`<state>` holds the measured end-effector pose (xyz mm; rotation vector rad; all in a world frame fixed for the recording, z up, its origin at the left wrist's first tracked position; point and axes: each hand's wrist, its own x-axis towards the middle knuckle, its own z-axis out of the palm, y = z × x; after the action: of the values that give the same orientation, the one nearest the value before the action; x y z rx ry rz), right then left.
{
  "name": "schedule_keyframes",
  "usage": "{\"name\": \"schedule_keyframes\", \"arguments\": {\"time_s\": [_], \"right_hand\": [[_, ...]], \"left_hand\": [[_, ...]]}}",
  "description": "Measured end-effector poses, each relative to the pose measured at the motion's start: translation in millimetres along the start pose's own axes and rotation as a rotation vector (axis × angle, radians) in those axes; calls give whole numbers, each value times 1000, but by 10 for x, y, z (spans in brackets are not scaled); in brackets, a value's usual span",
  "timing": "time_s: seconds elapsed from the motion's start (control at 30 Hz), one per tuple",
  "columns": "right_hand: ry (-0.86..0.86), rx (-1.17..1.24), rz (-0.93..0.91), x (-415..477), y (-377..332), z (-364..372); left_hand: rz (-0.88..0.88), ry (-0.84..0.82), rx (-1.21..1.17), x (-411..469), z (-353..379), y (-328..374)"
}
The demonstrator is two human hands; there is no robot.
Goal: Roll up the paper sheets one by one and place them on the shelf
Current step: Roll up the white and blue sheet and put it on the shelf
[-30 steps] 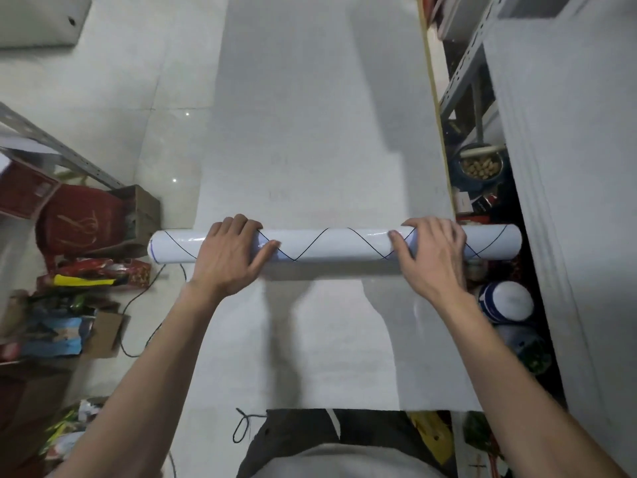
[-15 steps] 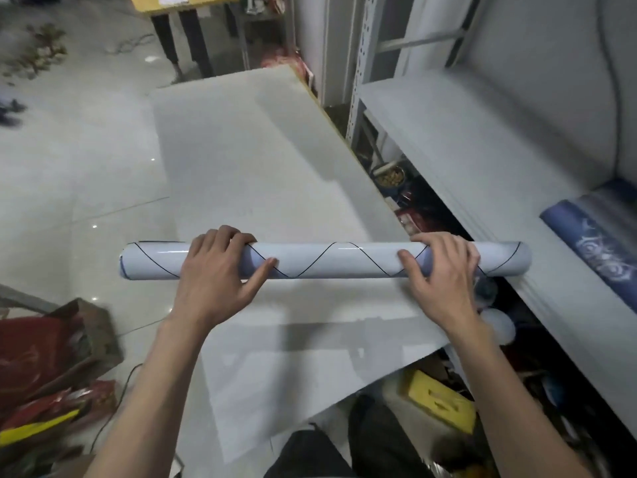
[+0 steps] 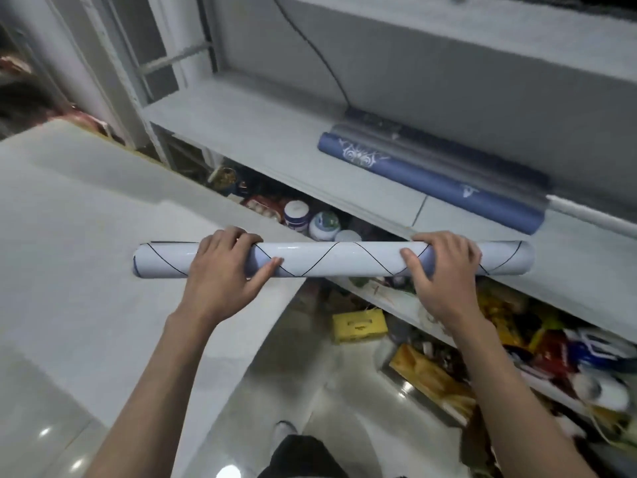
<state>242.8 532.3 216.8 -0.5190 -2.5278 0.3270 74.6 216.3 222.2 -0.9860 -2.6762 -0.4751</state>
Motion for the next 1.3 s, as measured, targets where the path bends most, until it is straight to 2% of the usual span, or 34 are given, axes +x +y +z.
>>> {"name": "schedule_keyframes", "arguments": {"time_s": [0.33, 0.57, 0.83, 1.03, 1.3], "right_hand": [[138, -194, 347, -1735, 2056, -1856], [229, -299, 479, -2586, 3111, -2813], [245, -325, 536, -2608, 4103, -2997], [189, -330, 550, -2117, 4958, -3018], [111, -346, 598, -1596, 5951, -2910]], "left_hand": [[370, -41, -150, -61, 558, 2855], [527, -129, -164, -191, 721, 4501], [637, -176, -122, 143, 1115, 5440], [620, -289, -173, 684, 1712, 5957], [630, -335, -191, 1417, 2398, 6583]]}}
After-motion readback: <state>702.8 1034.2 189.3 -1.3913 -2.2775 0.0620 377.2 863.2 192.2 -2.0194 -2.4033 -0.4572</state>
